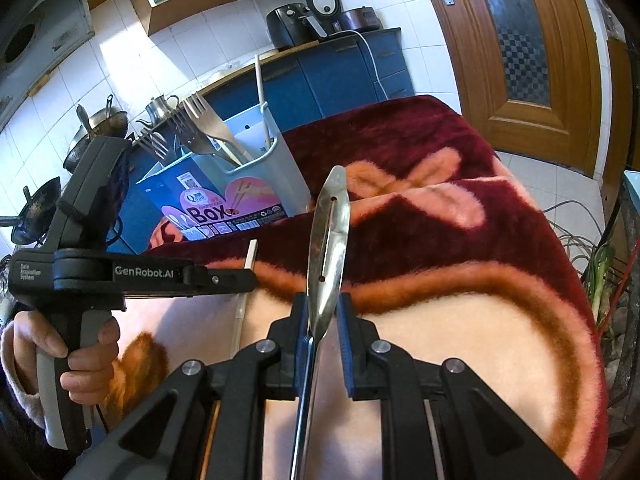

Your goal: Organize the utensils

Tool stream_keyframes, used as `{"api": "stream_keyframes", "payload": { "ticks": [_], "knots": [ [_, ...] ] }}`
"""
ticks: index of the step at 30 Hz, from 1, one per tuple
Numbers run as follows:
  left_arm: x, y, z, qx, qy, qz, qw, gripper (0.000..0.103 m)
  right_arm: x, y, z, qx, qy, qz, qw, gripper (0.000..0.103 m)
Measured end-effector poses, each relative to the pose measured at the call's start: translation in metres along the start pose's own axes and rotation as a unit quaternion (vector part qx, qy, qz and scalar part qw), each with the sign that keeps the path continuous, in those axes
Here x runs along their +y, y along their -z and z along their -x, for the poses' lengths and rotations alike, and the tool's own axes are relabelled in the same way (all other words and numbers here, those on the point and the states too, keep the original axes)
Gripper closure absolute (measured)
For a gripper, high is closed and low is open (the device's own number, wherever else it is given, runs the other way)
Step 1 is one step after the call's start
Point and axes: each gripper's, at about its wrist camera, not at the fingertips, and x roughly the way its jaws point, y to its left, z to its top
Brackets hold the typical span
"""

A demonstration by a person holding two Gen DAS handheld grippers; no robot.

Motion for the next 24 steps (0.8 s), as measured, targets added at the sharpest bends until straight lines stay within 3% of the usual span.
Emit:
{"api": "stream_keyframes", "payload": {
  "ticks": [7,13,24],
  "knots": [
    [0.011,0.009,0.017,-0.032,0.032,0.010,0.9990,0.093,0.004,0.000,0.004,-0.010,-0.012,0.000,1.000,0.087],
    [0.021,0.022,0.059,-0.110,0.039,0.000,0.9932,0.097,0.015,-0.004,0.014,-0.039,-0.026,0.011,0.999,0.087],
    [0.044,0.019,0.134,-0.242,0.022,-0.011,0.9700,0.097,0.040,-0.012,0.027,-0.109,-0.034,0.041,0.993,0.087]
  ]
}}
